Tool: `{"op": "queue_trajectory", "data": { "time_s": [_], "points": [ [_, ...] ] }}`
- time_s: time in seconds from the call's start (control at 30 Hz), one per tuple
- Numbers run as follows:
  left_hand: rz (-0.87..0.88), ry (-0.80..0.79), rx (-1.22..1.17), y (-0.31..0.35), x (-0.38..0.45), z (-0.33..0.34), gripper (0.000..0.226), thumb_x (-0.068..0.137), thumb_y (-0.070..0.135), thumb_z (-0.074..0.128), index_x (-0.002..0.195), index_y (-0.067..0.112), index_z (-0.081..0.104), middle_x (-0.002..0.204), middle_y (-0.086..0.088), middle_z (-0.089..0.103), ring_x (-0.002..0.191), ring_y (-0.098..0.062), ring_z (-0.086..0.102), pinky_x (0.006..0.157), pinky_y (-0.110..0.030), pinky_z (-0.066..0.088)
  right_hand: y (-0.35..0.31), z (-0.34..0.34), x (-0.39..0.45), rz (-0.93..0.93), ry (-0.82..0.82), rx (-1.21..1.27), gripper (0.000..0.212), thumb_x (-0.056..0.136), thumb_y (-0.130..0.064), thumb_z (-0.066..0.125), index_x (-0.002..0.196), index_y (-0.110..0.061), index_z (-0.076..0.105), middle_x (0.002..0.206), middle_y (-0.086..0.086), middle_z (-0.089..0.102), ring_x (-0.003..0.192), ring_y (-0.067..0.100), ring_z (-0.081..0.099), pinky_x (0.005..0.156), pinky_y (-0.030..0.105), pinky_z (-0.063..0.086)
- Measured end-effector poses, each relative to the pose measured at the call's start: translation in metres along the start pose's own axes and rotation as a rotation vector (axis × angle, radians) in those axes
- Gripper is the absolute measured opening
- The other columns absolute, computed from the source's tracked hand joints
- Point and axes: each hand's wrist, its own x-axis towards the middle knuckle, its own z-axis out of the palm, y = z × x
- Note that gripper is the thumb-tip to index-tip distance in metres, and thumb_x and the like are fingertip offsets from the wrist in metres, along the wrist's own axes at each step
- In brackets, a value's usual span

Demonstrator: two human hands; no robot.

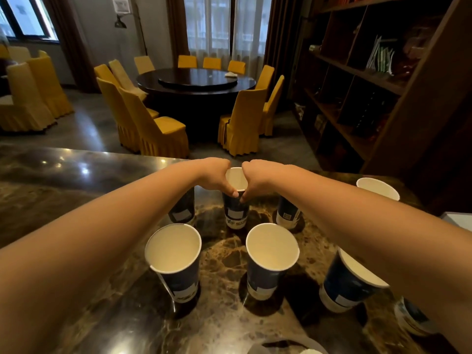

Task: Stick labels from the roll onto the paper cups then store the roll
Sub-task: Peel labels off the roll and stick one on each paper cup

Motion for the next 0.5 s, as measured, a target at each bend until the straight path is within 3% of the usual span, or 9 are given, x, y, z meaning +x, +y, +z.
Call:
{"op": "queue_trajectory", "data": {
  "time_s": [0.2, 0.37, 0.43, 0.5],
  "points": [
    [0.005, 0.019, 0.047, 0.004, -0.005, 0.003, 0.082, 0.082, 0.048, 0.072, 0.145, 0.009, 0.036, 0.144, -0.013, 0.049, 0.128, -0.03, 0.049, 0.102, -0.037, 0.042, 0.005, 0.005, -0.005, 0.012, -0.009, -0.016, 0.071, 0.073, -0.049, 0.079, 0.128, -0.014, 0.053, 0.11, 0.006, 0.063, 0.095, 0.022, 0.06, 0.082, 0.033, 0.056],
    [-0.019, 0.067, 0.14, 0.004, -0.012, 0.001, 0.09, 0.078, 0.059, 0.068, 0.146, 0.011, 0.033, 0.147, -0.012, 0.046, 0.132, -0.031, 0.044, 0.107, -0.047, 0.037, 0.006, 0.002, -0.013, 0.016, -0.022, -0.023, 0.085, 0.069, -0.056, 0.079, 0.134, -0.015, 0.043, 0.119, 0.007, 0.06, 0.101, 0.024, 0.058, 0.086, 0.038, 0.055],
    [-0.007, 0.134, 0.163, 0.006, -0.025, -0.007, 0.092, 0.08, 0.063, 0.063, 0.149, 0.012, 0.029, 0.154, -0.011, 0.038, 0.141, -0.031, 0.034, 0.114, -0.053, 0.024, 0.007, -0.007, -0.026, 0.01, -0.006, -0.015, 0.089, 0.071, -0.058, 0.076, 0.14, -0.016, 0.037, 0.132, 0.008, 0.056, 0.113, 0.027, 0.056, 0.092, 0.04, 0.052],
    [0.033, 0.203, 0.144, 0.01, -0.047, -0.016, 0.095, 0.083, 0.064, 0.058, 0.154, 0.014, 0.02, 0.162, -0.009, 0.023, 0.149, -0.028, 0.02, 0.119, -0.055, 0.013, 0.007, -0.02, -0.048, -0.023, 0.05, -0.003, 0.096, 0.076, -0.058, 0.072, 0.149, -0.017, 0.026, 0.152, 0.008, 0.04, 0.135, 0.03, 0.042, 0.107, 0.043, 0.042]
  ]
}}
